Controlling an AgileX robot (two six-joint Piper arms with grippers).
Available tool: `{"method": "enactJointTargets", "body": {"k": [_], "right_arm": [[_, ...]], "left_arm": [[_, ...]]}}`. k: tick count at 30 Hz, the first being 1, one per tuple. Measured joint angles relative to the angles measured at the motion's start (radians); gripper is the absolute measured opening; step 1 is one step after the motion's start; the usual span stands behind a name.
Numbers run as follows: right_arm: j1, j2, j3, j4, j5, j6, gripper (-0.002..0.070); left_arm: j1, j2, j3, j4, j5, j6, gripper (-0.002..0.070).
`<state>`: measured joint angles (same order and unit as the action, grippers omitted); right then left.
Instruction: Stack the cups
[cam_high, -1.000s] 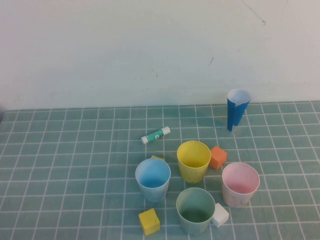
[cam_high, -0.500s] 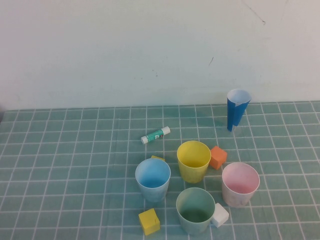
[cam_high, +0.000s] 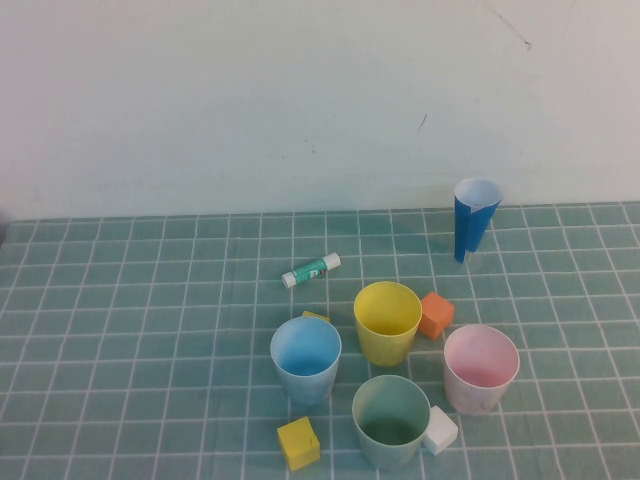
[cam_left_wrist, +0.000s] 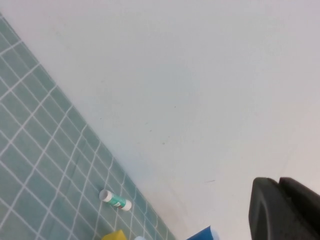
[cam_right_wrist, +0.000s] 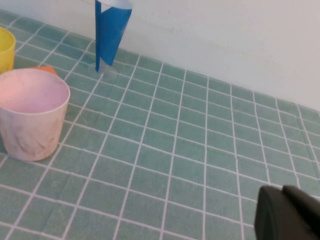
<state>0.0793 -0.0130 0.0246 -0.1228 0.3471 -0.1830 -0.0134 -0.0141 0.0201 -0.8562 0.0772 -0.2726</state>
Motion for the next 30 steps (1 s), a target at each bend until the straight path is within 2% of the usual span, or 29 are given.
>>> {"method": "enactJointTargets", "body": {"k": [10,13,15,18,24,27,30], "right_arm": [[0.000,0.000,0.000,0.000,0.000,0.000,-0.0003],[0.000,0.000,0.000,0.000,0.000,0.000,-0.0003],[0.000,0.000,0.000,0.000,0.000,0.000,-0.0003],[0.000,0.000,0.000,0.000,0.000,0.000,-0.0003],[0.000,0.000,0.000,0.000,0.000,0.000,-0.0003],[0.000,0.000,0.000,0.000,0.000,0.000,-0.0003],[0.000,0.000,0.000,0.000,0.000,0.000,-0.0003]], "left_arm": [[0.000,0.000,0.000,-0.066,0.006,0.014,-0.0002],[0.000,0.000,-0.033,-0.066,0.085,0.136,-0.0002],[0.000,0.011,-0.113,-0.055,0.150,0.278,-0.0002],[0.000,0.101,-0.311,0.046,0.287,0.428,-0.0002],[0.000,0.460,-0.718,0.322,0.651,0.521,-0.0002],[0.000,0.610,-0.866,0.361,0.777,0.580,-0.0002],[0.000,0.762,-0.965,0.381,0.820,0.613,-0.0002]]}}
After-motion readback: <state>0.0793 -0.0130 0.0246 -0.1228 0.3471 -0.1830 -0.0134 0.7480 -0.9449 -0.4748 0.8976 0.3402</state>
